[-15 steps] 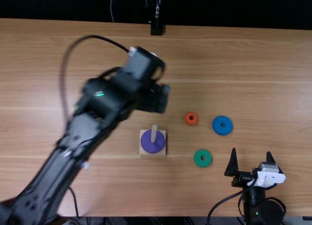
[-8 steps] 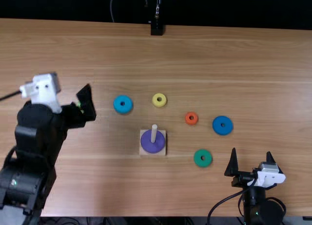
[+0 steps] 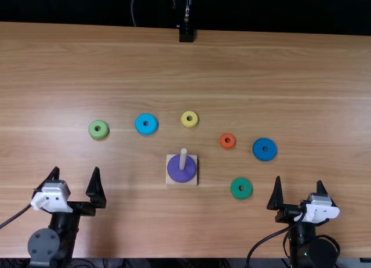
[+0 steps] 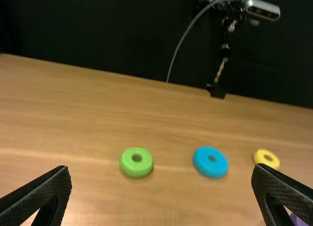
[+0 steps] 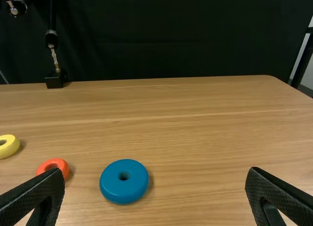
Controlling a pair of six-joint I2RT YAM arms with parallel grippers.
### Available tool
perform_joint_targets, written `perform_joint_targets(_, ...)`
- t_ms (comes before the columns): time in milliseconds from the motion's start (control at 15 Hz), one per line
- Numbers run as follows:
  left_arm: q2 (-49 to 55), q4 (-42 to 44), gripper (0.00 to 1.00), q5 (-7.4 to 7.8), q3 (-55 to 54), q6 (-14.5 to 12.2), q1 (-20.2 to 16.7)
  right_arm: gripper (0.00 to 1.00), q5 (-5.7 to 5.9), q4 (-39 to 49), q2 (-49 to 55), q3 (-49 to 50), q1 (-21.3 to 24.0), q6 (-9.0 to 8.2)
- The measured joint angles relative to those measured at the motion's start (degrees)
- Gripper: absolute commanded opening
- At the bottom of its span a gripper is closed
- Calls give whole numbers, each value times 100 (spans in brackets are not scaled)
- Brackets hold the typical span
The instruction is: Build the Hanoi tower: stack the rings onto the peg from bottom to top in this color order: purple, dark blue, light blue, dark green, light green, yellow, orange.
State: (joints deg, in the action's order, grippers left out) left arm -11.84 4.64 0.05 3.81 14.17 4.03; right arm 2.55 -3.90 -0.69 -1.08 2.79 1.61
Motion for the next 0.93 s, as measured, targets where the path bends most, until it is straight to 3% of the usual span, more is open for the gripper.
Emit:
perform_joint_targets(333,1093,-824,100,17,-334,-203,0,100,-2,0,0,0,0,2)
perform_joint_targets(600,1117,-850,100,15,-328,-446,-2,100,0,-2,0,2,0,2)
perform_joint_targets(933,1115,-846,100,15,-328,-503,-2,100,-2,0,0,0,0,0)
